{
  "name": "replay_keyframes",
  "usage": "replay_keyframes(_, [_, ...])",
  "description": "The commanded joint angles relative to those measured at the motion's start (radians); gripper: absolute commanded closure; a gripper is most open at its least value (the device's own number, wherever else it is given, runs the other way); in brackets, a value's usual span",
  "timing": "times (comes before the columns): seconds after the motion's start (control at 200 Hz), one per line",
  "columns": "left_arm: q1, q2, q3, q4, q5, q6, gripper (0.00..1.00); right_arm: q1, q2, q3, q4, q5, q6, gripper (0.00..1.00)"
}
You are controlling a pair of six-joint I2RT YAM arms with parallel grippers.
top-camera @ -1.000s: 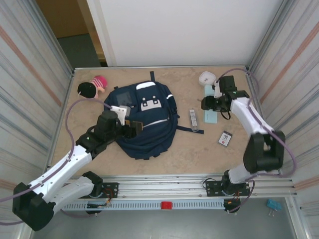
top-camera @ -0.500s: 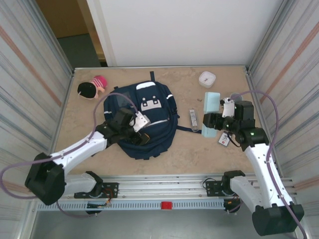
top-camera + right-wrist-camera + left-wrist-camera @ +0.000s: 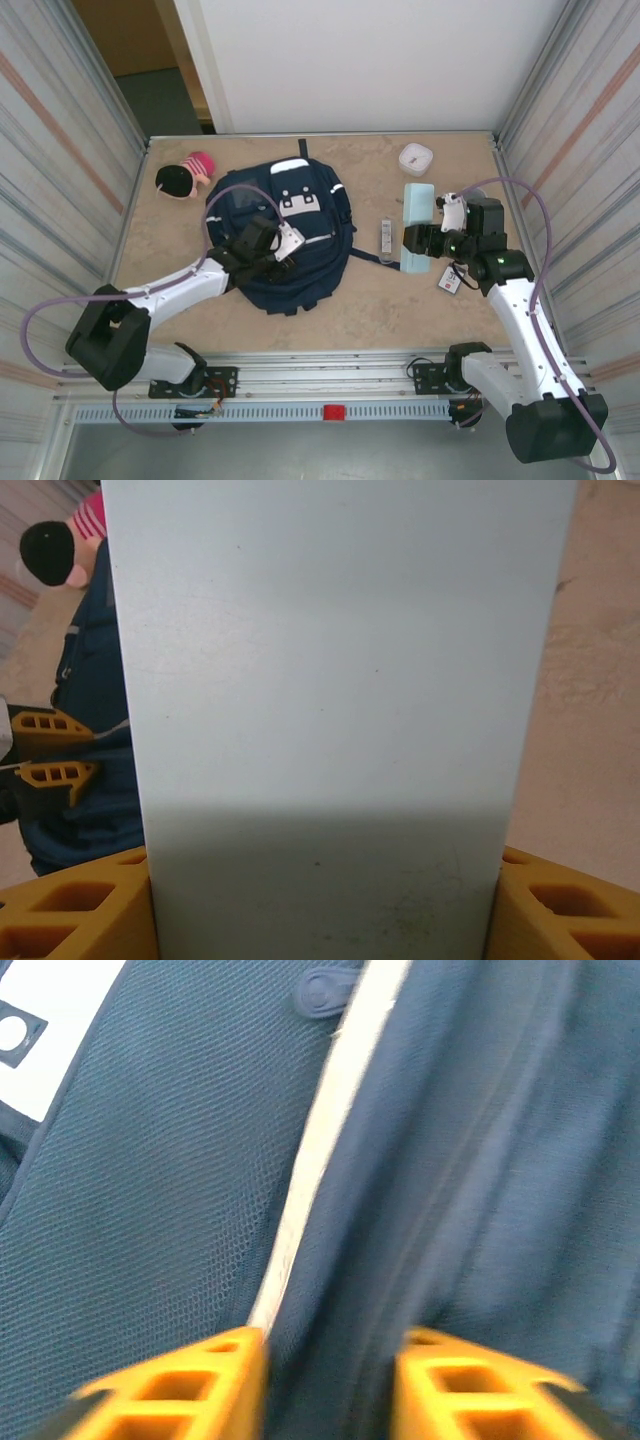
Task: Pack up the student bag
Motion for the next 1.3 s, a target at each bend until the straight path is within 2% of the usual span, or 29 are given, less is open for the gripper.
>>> replay_keyframes(0.0, [0.009, -0.097, 0.03, 0.024, 0.011, -0.039, 0.86, 0.003, -0.012, -0.005, 0.089, -0.033, -0.055, 0.39])
replay_keyframes(0.08, [0.009, -0.196, 0.03, 0.02, 0.095, -0.08, 0.92, 0.004, -0.015, 0.0, 0.121, -0.093, -0.078, 0.39])
replay_keyframes(0.2, [0.014, -0.312, 0.039, 0.022, 0.169, -0.121, 0.95, 0.019, -0.014, -0.008, 0.202, -0.176, -0.099, 0.38])
replay_keyframes(0.306, [0.029, -0.349, 0.098, -0.041, 0.219, -0.137, 0.97, 0.098, -0.009, -0.017, 0.261, -0.202, -0.199, 0.38])
replay_keyframes(0.491, [0.086, -0.335, 0.183, -0.116, 0.293, -0.17, 0.97, 0.393, -0.005, -0.038, 0.263, -0.103, -0.654, 0.4])
replay_keyframes(0.636, [0.169, -0.296, 0.236, -0.16, 0.404, -0.213, 0.99, 0.567, 0.045, -0.046, 0.253, -0.03, -0.958, 0.46])
replay_keyframes(0.757, [0.181, -0.282, 0.264, -0.159, 0.451, -0.217, 0.99, 0.688, 0.144, -0.025, 0.259, 0.133, -1.117, 0.48])
replay_keyframes(0.877, [0.194, -0.272, 0.294, -0.174, 0.473, -0.23, 0.99, 0.777, 0.23, 0.016, 0.275, 0.23, -1.234, 0.48])
replay_keyframes(1.072, [0.221, -0.28, 0.316, -0.175, 0.507, -0.243, 0.99, 0.826, 0.416, 0.118, 0.257, 0.286, -1.325, 0.47])
replay_keyframes(1.298, [0.221, -0.289, 0.336, -0.18, 0.529, -0.259, 0.99, 0.831, 0.603, 0.21, 0.31, 0.352, -1.306, 0.43])
